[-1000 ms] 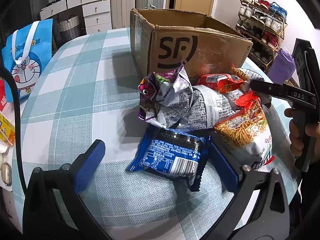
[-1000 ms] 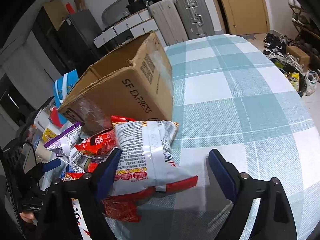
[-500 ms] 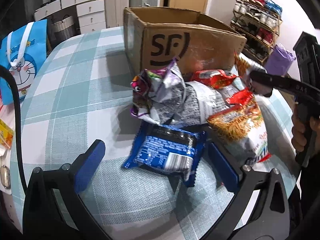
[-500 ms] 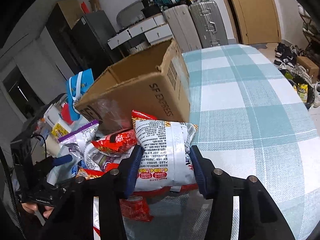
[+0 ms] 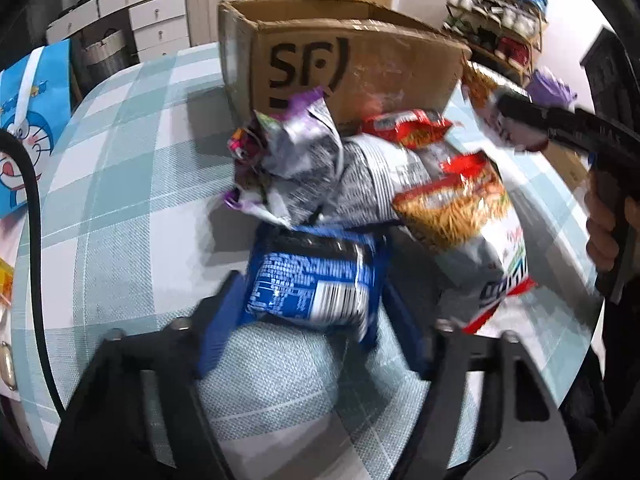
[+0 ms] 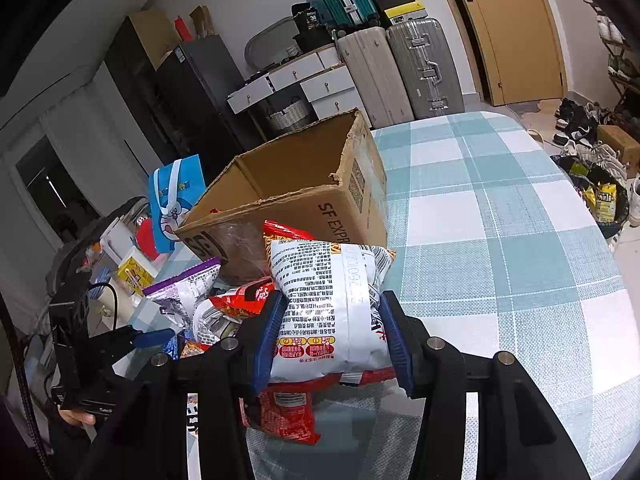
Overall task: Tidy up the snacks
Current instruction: 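Grasp the white-and-red chip bag with the right gripper while the left gripper grasps the blue biscuit pack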
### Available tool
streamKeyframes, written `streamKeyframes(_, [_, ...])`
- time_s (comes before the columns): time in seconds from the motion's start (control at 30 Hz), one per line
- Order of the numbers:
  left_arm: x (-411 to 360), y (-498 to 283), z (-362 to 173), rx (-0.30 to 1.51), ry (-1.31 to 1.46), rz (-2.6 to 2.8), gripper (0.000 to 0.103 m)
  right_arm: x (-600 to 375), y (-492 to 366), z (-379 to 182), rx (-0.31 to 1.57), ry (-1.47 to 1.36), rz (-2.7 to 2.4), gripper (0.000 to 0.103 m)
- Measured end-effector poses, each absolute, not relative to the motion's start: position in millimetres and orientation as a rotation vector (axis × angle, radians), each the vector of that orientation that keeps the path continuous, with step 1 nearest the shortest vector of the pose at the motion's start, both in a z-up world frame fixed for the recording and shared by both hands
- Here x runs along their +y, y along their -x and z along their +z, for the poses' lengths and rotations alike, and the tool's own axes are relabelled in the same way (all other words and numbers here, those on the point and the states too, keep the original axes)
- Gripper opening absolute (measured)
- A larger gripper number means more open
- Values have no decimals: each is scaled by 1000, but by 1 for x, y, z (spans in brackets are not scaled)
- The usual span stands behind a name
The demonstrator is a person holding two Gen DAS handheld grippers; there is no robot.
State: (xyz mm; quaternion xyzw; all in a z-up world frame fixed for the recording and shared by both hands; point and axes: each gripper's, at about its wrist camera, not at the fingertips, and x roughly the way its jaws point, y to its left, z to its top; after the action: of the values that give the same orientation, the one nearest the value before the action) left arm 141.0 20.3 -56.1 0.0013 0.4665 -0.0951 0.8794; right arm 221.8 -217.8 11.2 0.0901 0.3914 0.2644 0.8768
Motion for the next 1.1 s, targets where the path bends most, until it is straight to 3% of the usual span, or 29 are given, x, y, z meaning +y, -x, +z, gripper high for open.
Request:
streamKeyframes(0.07, [17,-138,-56,969,-40,-209,47,-218,-221,12,816,-191,553,49])
streamKeyframes(0.17, [20,-136,-54,968,-24,-231,42,-218,-219,14,810,-188,554,49])
streamKeyframes(1.1, [49,-100,17,807,79,-281,42,-219,-213,24,779,-183,557,49])
